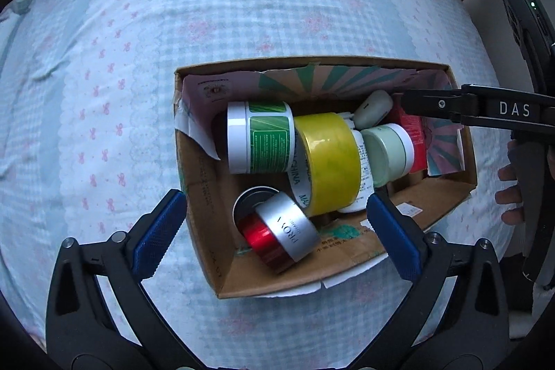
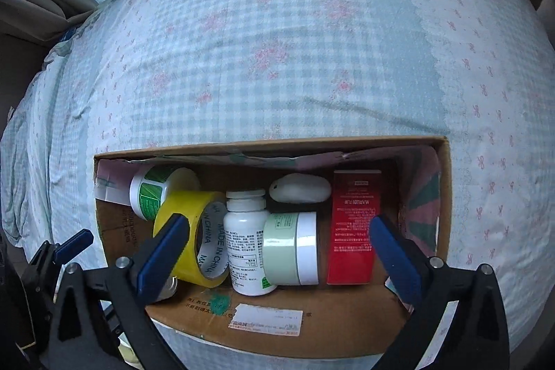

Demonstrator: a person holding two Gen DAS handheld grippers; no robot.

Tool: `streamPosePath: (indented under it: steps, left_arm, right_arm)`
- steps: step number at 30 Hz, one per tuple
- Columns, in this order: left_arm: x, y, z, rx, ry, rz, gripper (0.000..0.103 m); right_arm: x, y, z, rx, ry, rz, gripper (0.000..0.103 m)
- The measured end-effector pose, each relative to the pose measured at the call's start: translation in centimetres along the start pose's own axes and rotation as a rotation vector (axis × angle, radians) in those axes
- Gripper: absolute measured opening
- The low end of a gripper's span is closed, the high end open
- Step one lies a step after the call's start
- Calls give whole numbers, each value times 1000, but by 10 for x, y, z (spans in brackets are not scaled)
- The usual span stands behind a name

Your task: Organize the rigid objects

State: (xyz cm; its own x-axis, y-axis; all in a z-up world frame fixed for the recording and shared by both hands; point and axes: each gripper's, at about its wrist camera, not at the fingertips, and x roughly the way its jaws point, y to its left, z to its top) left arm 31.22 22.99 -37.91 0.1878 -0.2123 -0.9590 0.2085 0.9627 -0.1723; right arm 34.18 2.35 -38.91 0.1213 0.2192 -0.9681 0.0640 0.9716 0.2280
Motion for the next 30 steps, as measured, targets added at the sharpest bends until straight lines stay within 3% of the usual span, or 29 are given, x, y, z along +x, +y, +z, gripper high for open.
streamPosePath:
  steps: [18,25,30]
  left_arm:
    - [-80,-22,-46,-13,-100,21,103]
    - [-163,-66,-60,-63,-233,81,103]
    - [-237,-106,-71,-90,-382,111,103]
  right_arm:
    - [-92,-8,-72,69,-131,8,103]
    - [-158,-19,-101,17,-203,19,103]
    - [-236,-29,-127,-70,-323,-62,103]
